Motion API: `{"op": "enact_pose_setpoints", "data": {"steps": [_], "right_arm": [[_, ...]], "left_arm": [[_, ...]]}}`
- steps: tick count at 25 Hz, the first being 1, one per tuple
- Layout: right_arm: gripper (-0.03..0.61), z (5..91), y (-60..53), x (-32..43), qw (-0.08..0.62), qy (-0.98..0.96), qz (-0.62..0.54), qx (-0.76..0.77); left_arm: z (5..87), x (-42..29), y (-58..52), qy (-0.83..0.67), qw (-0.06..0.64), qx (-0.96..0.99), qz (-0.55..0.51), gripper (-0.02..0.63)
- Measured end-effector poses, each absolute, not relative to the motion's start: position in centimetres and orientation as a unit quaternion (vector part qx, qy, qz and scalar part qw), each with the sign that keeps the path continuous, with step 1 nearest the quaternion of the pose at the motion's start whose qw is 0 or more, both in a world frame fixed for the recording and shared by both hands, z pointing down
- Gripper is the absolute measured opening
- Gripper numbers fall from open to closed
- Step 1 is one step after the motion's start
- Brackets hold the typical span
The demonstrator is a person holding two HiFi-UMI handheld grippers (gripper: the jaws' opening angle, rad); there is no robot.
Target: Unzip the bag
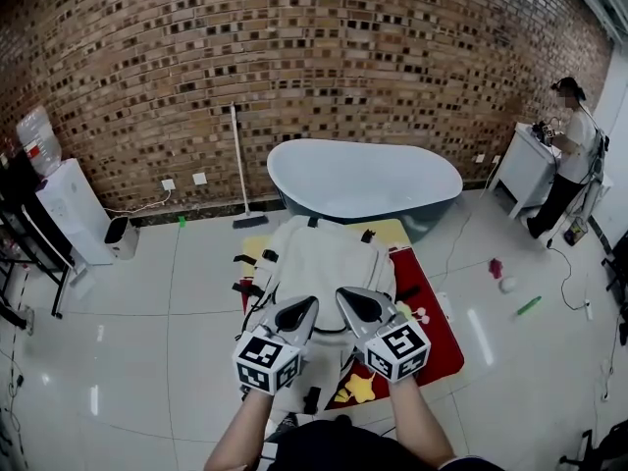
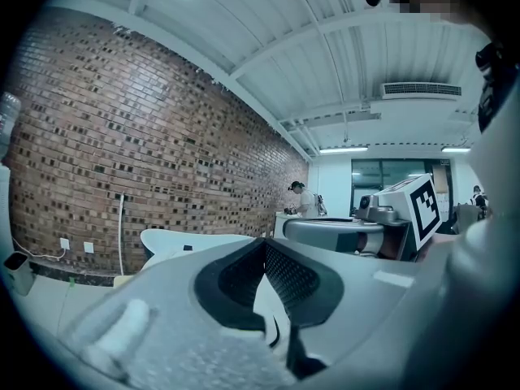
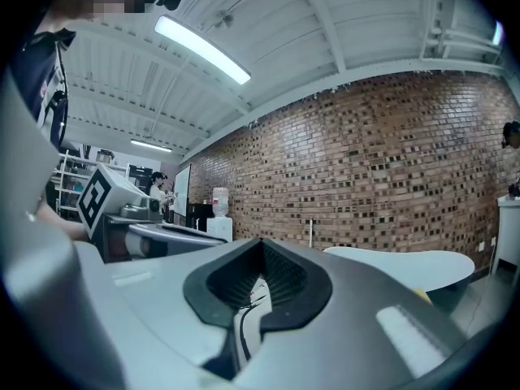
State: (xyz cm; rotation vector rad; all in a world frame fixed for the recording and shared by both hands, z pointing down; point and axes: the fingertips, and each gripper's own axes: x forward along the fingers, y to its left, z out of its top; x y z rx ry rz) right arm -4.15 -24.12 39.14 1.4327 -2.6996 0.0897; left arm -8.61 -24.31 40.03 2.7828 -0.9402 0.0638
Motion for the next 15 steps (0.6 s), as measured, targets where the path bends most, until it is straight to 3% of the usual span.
{"op": "enact_pose_setpoints", "data": {"steps": [15], "right_arm": [[0.006,39.47,-24.69,-4.73,0.054,-0.882,0.03,0.467]], "left_arm": [[40.65,-9.58,-25.08,-0.318,0.112,0.941,0.027,0.002]]}}
